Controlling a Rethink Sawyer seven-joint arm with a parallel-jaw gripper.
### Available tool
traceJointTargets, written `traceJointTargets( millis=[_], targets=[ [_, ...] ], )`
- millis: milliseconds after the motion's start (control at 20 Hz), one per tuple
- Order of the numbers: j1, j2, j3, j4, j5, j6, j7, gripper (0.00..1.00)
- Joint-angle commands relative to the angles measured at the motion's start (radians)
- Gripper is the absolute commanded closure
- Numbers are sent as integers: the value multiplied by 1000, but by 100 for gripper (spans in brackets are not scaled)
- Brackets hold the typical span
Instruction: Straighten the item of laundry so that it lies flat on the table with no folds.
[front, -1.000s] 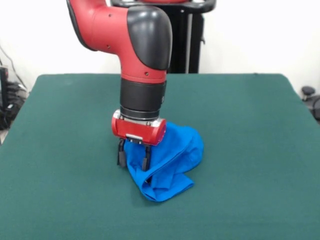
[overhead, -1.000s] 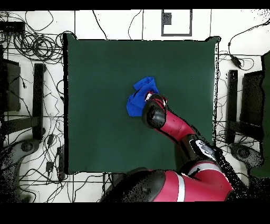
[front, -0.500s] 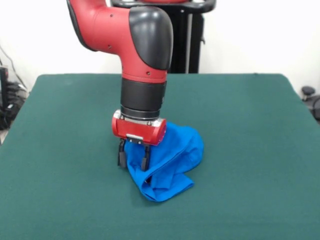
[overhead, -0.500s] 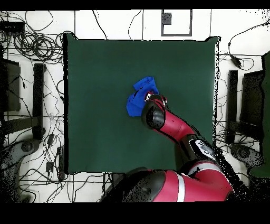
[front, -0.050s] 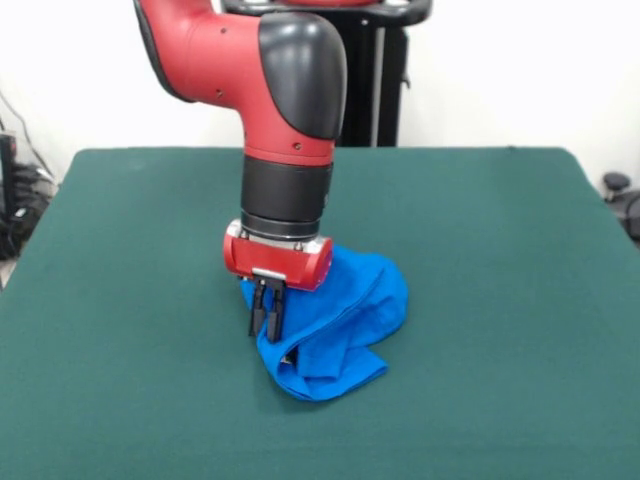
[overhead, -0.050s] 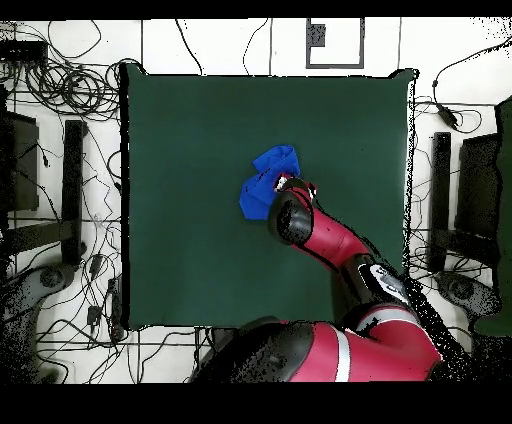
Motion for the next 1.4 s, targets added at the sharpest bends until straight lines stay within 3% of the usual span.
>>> traceJointTargets(
  millis=[50,350,750,800,1400],
  targets=[
    [25,27,96,14,-25,-54,222,100],
    [36,20,79,14,-13,-37,217,100],
    [79,-48,15,99,9,14,228,100],
    [76,-59,13,118,0,3,235,0],
    [51,-109,3,253,-46,-144,288,0]
  ],
)
